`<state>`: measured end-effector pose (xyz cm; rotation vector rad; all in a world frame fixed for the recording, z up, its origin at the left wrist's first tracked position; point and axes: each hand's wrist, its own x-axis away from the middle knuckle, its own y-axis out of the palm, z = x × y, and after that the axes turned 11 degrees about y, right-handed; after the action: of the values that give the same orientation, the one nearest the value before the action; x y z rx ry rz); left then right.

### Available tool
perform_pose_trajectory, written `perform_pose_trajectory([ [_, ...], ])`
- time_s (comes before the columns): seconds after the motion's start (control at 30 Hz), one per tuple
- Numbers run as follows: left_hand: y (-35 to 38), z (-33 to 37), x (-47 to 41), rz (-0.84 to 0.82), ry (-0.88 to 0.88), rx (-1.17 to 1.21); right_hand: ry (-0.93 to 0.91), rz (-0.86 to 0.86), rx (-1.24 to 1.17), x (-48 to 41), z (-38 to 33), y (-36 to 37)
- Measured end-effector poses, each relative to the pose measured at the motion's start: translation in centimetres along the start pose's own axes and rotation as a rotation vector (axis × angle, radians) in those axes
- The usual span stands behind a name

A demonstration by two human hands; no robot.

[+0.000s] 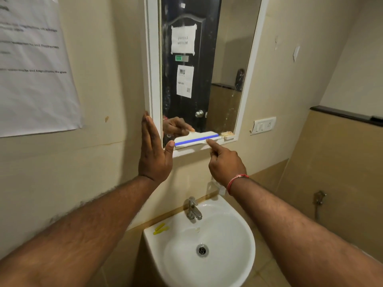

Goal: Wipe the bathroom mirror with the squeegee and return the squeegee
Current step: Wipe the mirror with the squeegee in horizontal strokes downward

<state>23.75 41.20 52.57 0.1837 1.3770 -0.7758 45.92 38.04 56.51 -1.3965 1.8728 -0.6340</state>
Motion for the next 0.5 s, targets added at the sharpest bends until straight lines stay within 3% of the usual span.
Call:
perform_pose_trajectory([
  [0.2, -0.2, -0.4, -1.4, -0.008, 0.023, 0.002, -0.016, -0.049, 0.044, -0.7, -0.1, -1.7],
  [0.5, -4.1, 1.0, -15.6, 0.108, 0.198, -0.108, -0.069, 0.083, -0.127, -5.8, 0.3, -7.1],
])
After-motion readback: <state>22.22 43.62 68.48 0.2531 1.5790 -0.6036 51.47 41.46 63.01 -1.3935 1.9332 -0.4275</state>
